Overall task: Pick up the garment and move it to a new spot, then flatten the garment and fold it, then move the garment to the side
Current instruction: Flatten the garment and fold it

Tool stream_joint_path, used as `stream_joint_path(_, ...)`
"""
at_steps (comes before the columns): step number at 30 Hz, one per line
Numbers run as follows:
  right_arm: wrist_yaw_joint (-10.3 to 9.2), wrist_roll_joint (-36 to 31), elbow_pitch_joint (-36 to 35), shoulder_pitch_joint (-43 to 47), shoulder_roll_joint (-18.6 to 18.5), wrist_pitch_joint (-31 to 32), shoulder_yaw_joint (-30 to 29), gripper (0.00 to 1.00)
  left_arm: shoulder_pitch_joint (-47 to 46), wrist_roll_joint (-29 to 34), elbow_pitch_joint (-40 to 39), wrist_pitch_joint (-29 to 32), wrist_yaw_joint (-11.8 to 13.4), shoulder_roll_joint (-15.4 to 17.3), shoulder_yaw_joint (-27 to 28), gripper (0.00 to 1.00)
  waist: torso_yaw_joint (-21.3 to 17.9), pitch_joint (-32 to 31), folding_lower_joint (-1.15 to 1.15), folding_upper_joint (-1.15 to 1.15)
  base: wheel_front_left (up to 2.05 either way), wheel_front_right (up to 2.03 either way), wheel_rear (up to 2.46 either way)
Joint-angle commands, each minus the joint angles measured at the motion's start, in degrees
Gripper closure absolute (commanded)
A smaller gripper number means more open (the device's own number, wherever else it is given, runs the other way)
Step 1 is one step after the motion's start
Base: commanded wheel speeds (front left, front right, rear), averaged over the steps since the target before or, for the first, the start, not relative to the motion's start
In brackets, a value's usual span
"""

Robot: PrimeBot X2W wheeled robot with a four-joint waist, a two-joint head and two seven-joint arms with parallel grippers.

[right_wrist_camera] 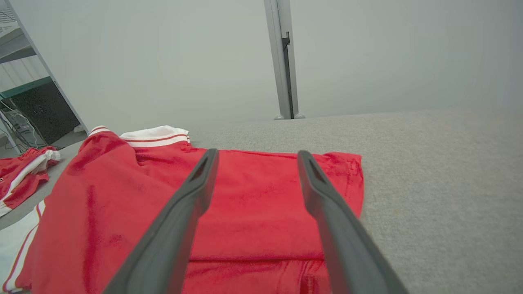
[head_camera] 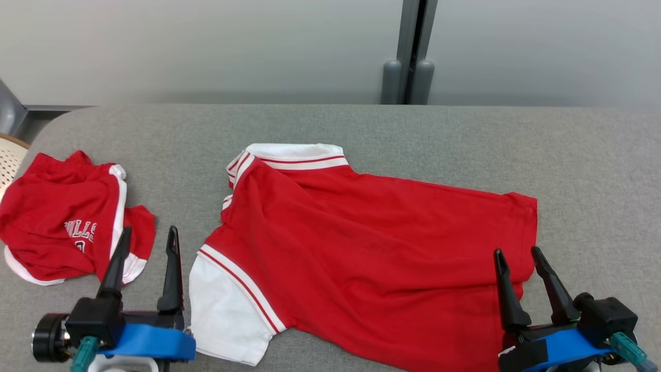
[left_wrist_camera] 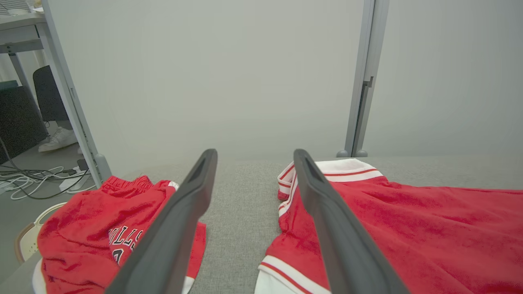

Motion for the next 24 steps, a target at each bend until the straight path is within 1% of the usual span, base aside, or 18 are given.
stream_joint_path(1, 0.01, 0.0, -0.2, 0.5, 0.0, -0.2, 0.0, 0.00, 0.7, 0.2, -0.1, -0.3, -0.3, -0.1, 0.2, 0.00, 0.7, -0.8, 0.00, 0.00, 0.00, 0.00, 0.00)
stream_joint_path(7, 0.01, 0.2, -0.9, 1.8, 0.0, -0.2, 0.5, 0.00, 3.6, 1.1, 0.2, -0.3, -0.9, -0.7, -0.5, 0.00, 0.9, -2.7, 0.00, 0.00, 0.00, 0.00, 0.00)
stream_joint_path(11, 0.01, 0.1, -1.6, 3.1, 0.0, -0.2, 0.4, 0.00, 4.5, 0.7, 1.0, -0.3, -1.1, -1.0, -0.9, 0.00, 0.7, -3.4, 0.00, 0.00, 0.00, 0.00, 0.00)
stream_joint_path(19, 0.01, -0.1, -2.4, 4.9, 0.0, -0.2, -0.2, 0.00, 4.4, 0.7, 2.3, -0.3, -1.2, -1.2, -1.4, 0.00, -0.3, -3.0, 0.00, 0.00, 0.00, 0.00, 0.00)
stream_joint_path(24, 0.01, 0.0, -2.4, 4.6, 0.0, -0.2, -0.3, 0.00, 4.0, 0.8, 2.8, -0.3, -1.2, -1.1, -1.3, 0.00, -0.7, -2.5, 0.00, 0.00, 0.00, 0.00, 0.00)
